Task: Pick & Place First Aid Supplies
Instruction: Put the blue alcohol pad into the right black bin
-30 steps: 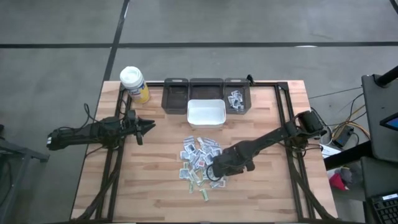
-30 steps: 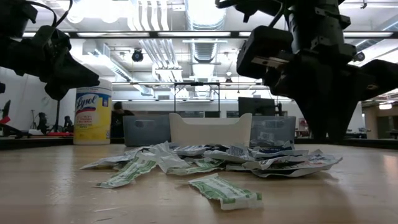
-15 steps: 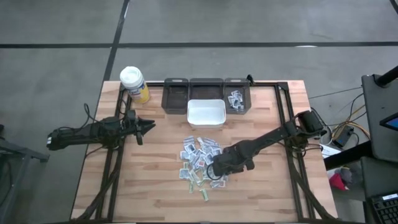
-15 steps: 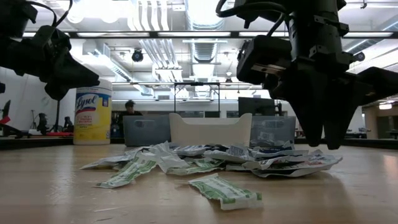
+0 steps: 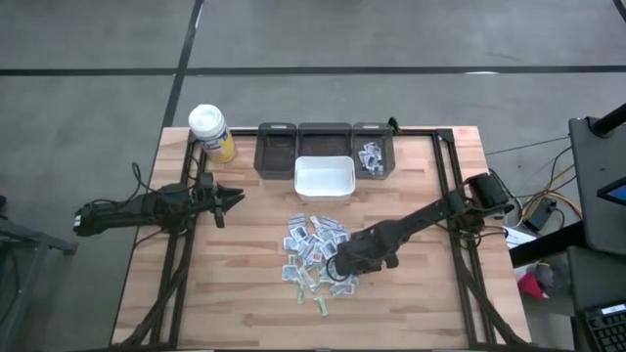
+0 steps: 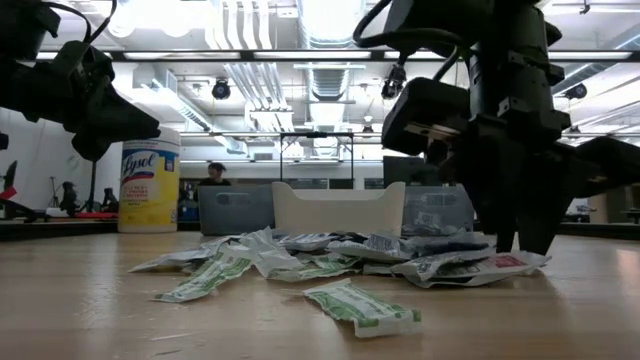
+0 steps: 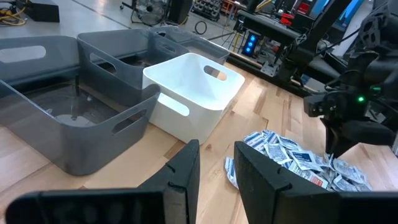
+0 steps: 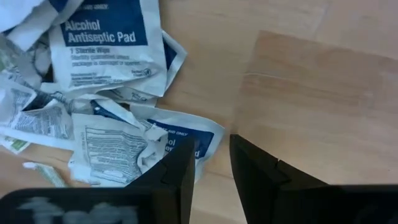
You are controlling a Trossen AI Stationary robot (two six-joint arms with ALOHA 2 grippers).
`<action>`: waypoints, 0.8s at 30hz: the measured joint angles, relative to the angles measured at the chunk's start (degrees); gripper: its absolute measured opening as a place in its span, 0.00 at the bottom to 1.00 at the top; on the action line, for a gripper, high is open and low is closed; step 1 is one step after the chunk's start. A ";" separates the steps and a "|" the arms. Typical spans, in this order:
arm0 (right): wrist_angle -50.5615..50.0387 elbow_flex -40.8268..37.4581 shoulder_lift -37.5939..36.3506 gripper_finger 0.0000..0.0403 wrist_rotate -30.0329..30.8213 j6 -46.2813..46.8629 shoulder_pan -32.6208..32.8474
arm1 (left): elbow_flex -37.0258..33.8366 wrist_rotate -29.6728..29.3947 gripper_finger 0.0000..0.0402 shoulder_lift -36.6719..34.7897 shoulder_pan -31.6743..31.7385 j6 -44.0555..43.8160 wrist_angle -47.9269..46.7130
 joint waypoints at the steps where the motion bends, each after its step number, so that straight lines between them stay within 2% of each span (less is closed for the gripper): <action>1: 0.25 -0.30 -0.02 0.24 -0.22 0.22 0.00 | 0.00 -0.01 0.23 0.00 0.01 0.00 0.00; 7: 0.37 -0.78 -0.08 0.19 -0.66 1.20 0.00 | 0.00 -0.01 0.23 0.00 0.01 0.00 0.00; 19: -1.08 -0.83 -0.08 0.03 -1.00 1.15 0.00 | 0.01 -0.02 0.23 0.00 0.01 0.00 0.00; 24: -1.47 -0.83 -0.10 0.02 -1.00 1.00 0.00 | -0.01 0.00 0.23 0.00 -0.01 0.00 0.00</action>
